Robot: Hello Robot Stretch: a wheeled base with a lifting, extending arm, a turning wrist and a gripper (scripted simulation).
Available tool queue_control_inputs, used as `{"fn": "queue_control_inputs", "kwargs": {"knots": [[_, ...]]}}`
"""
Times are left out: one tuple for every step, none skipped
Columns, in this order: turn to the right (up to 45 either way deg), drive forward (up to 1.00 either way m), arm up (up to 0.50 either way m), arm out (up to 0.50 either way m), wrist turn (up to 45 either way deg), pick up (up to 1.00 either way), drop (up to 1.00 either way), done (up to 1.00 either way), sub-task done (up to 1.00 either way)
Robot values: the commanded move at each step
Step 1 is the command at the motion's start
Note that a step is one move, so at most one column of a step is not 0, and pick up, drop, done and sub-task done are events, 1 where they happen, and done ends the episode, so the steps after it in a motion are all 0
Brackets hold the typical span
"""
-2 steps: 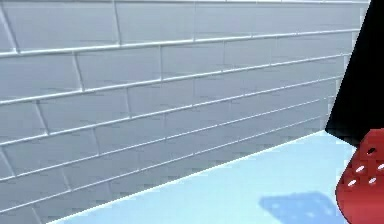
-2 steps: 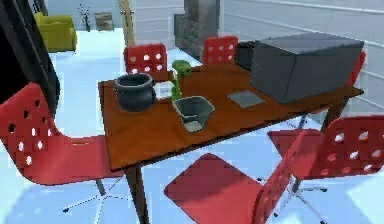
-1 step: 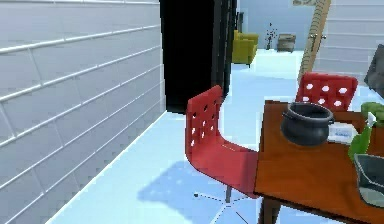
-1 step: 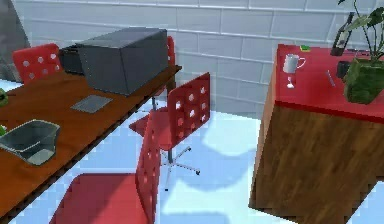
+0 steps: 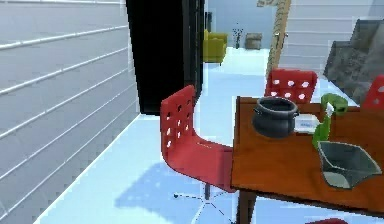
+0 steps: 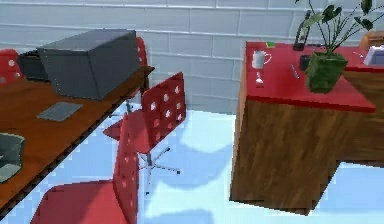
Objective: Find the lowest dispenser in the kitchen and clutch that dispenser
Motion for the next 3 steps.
{"fn": "queue_control_inputs", "kwargs": {"knots": [[0.0, 0.55, 0.0, 0.0, 0.0, 0.0, 0.0, 0.0, 0.0], [-27.0, 0.0, 0.0, 0.0, 0.0, 0.0, 0.0, 0.0, 0.0], [0.0, 0.0, 0.5, 0.0, 0.0, 0.0, 0.0, 0.0, 0.0]]}}
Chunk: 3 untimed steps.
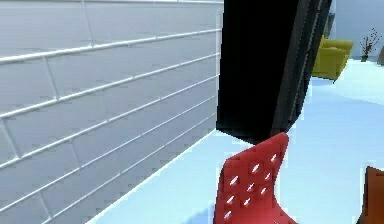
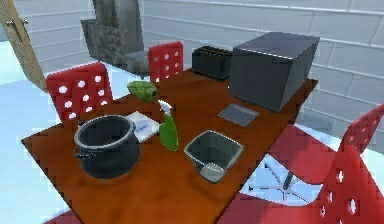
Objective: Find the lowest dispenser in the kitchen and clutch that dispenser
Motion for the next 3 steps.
{"fn": "queue_control_inputs", "kwargs": {"knots": [[0.0, 0.0, 0.36, 0.0, 0.0, 0.0, 0.0, 0.0, 0.0], [0.0, 0.0, 0.0, 0.4, 0.0, 0.0, 0.0, 0.0, 0.0], [0.0, 0.0, 0.0, 0.0, 45.0, 0.0, 0.0, 0.0, 0.0]]}}
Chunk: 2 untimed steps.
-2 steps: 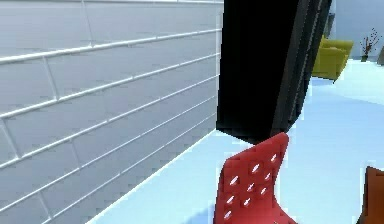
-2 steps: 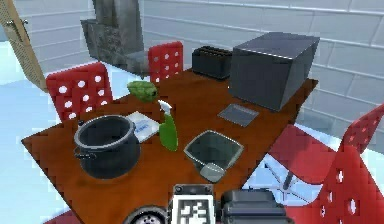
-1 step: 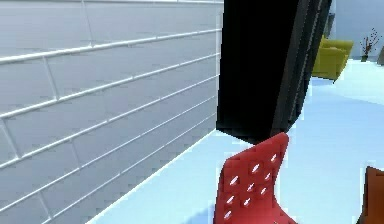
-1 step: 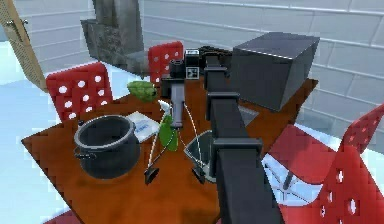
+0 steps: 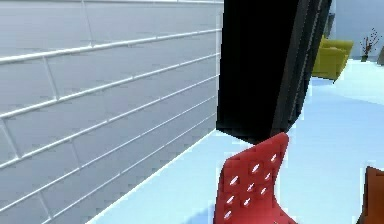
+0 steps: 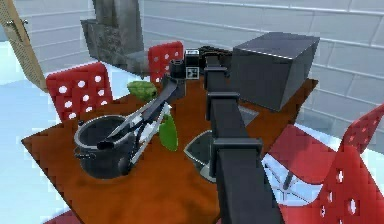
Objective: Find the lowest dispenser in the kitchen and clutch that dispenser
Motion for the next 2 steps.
{"fn": "queue_control_inputs", "kwargs": {"knots": [[0.0, 0.0, 0.0, 0.0, 45.0, 0.0, 0.0, 0.0, 0.0], [0.0, 0.0, 0.0, 0.0, 45.0, 0.0, 0.0, 0.0, 0.0]]}}
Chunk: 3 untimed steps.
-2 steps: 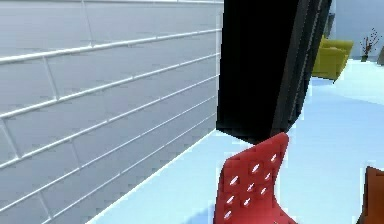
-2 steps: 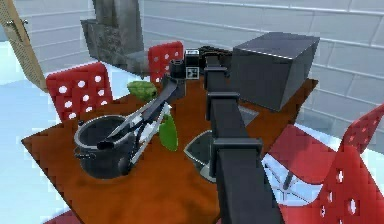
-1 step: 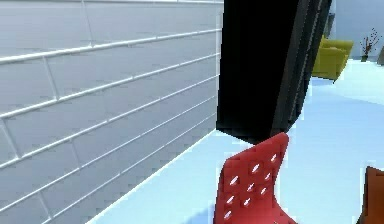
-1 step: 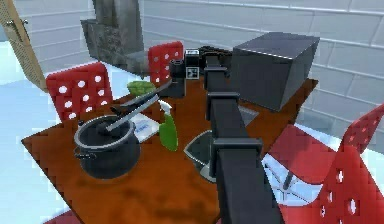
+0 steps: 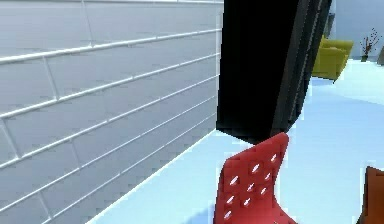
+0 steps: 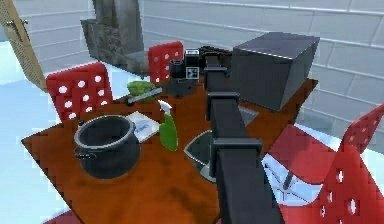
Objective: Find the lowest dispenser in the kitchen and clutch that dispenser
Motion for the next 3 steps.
{"fn": "queue_control_inputs", "kwargs": {"knots": [[0.0, 0.0, 0.0, 0.0, 30.0, 0.0, 0.0, 0.0, 0.0], [0.0, 0.0, -0.3, 0.0, 0.0, 0.0, 0.0, 0.0, 0.0], [0.0, 0.0, 0.0, 0.0, 0.0, 1.0, 0.0, 0.0, 0.0]]}}
